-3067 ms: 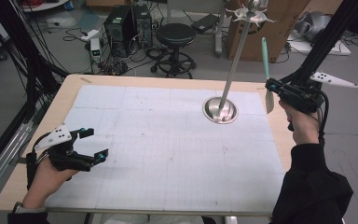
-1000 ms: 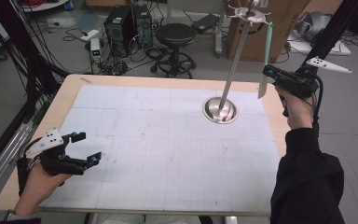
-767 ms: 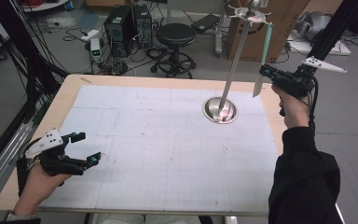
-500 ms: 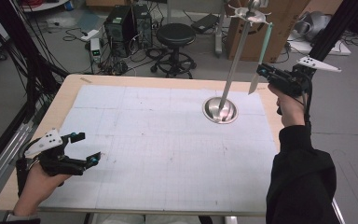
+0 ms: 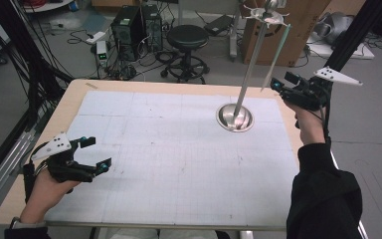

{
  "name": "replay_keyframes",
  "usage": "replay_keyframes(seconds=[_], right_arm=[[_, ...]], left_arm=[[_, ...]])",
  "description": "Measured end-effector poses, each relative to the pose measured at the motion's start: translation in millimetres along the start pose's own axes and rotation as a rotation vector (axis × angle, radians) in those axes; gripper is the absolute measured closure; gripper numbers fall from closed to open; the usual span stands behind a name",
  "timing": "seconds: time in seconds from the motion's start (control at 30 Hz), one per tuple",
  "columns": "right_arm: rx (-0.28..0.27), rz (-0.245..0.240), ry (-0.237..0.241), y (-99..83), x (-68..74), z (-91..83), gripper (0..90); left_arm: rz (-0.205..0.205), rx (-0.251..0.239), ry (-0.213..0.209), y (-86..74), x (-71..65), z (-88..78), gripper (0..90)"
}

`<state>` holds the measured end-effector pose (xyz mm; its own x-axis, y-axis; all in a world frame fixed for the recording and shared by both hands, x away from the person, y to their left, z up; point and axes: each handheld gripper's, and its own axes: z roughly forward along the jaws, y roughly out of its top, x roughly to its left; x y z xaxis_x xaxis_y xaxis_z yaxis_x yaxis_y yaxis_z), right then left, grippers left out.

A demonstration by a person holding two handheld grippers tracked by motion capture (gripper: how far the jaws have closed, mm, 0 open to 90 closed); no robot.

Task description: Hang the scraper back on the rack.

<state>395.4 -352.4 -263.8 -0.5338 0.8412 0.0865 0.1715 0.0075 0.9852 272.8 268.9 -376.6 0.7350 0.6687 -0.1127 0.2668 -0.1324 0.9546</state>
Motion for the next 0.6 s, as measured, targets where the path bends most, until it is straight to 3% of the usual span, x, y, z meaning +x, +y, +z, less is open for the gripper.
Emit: replay_keyframes(seconds=[0.27,0.33,0.4,0.6], right_arm=[[0.049,-0.014,-0.004,-20.1,9.3,-8.5,9.2],[0.054,-0.018,0.003,-25.6,12.9,-9.3,0.4],[0.072,-0.006,0.013,-31.8,16.2,-9.4,0.2],[0.067,-0.044,0.042,-52.1,37.3,-13.2,0.2]], left_arm=[[0.005,-0.008,-0.021,6.3,-1.2,10.3,1.7],[0.007,-0.008,-0.026,7.2,-1.0,12.2,1.7],[0.005,-0.010,-0.028,7.9,-0.7,13.9,1.7],[0.006,-0.014,-0.031,9.3,0.2,17.2,1.7]])
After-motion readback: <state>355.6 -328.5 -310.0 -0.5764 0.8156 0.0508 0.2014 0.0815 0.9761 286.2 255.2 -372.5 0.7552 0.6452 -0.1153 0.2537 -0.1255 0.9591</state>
